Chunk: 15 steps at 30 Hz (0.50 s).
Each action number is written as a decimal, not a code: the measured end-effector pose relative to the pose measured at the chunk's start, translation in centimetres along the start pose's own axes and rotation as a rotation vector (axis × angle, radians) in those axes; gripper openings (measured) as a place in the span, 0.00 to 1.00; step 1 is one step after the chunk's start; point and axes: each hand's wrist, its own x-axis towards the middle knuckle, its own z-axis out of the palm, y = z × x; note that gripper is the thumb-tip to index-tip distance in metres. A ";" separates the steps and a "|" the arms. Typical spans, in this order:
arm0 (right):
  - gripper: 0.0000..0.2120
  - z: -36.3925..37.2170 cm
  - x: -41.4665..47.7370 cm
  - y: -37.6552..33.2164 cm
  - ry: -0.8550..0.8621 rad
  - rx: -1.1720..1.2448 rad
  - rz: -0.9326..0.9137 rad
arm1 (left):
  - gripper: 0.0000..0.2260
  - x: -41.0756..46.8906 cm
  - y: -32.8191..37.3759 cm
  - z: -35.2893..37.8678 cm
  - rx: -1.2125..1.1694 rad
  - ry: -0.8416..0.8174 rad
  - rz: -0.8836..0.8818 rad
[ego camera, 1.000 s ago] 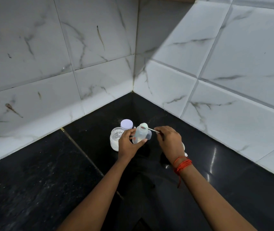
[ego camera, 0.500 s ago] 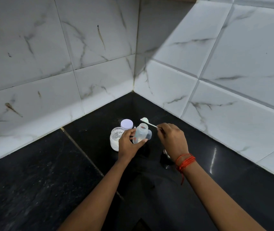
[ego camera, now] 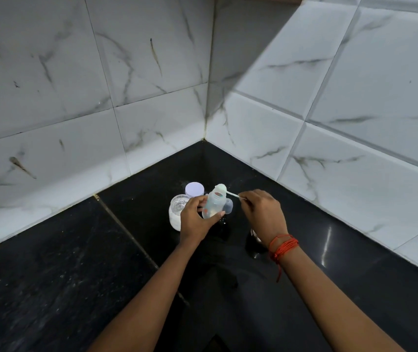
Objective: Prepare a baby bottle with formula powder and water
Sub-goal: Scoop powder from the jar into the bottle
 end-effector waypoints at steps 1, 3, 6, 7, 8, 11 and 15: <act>0.05 -0.1 0.0 -0.1 0.001 0.001 -0.010 | 0.25 0.0 0.1 0.0 0.002 0.003 0.003; 0.06 -0.1 0.0 -0.2 -0.066 -0.018 -0.024 | 0.25 0.0 0.1 0.0 -0.001 0.006 0.000; 0.05 -0.3 -0.1 -0.1 -0.010 -0.005 -0.021 | 0.25 0.0 -0.2 0.1 -0.009 0.010 -0.011; 0.05 -0.4 -0.1 -0.1 -0.001 -0.007 -0.020 | 0.26 0.0 -0.2 0.1 -0.009 0.012 -0.011; 0.05 -0.5 -0.1 -0.2 -0.019 -0.015 -0.022 | 0.26 0.0 -0.2 0.2 -0.010 0.015 -0.008; 0.05 -0.7 -0.2 -0.4 -0.009 -0.004 -0.021 | 0.27 0.0 -0.4 0.4 -0.020 0.014 -0.014; 0.07 -1.3 -0.4 -0.4 -0.042 0.004 -0.014 | 0.27 0.0 -0.3 0.7 -0.021 0.015 -0.007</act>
